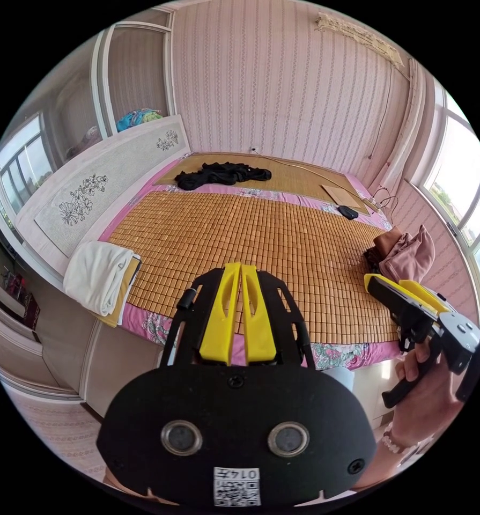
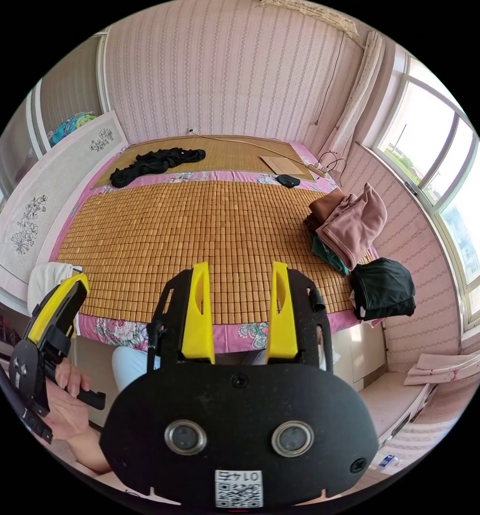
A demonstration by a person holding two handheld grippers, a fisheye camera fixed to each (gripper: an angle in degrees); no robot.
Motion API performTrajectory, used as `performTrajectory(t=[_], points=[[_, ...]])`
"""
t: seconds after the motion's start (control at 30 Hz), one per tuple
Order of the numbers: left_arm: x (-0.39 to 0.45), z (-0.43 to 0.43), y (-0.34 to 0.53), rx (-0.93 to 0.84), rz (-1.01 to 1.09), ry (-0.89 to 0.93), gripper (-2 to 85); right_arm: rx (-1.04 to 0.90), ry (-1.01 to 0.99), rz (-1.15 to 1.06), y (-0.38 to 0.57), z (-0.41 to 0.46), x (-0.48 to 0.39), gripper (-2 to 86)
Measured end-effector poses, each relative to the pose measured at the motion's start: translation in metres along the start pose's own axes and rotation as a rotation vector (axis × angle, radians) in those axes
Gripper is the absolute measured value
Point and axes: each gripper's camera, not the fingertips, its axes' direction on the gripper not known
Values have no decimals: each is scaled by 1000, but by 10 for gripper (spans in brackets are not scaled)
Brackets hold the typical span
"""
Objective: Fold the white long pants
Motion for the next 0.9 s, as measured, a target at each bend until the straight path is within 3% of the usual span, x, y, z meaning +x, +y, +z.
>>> performTrajectory(t=[0.9], points=[[-8,8,-8,-10,-9,19,-8,-9,-13,-6,-11,11,5,160]])
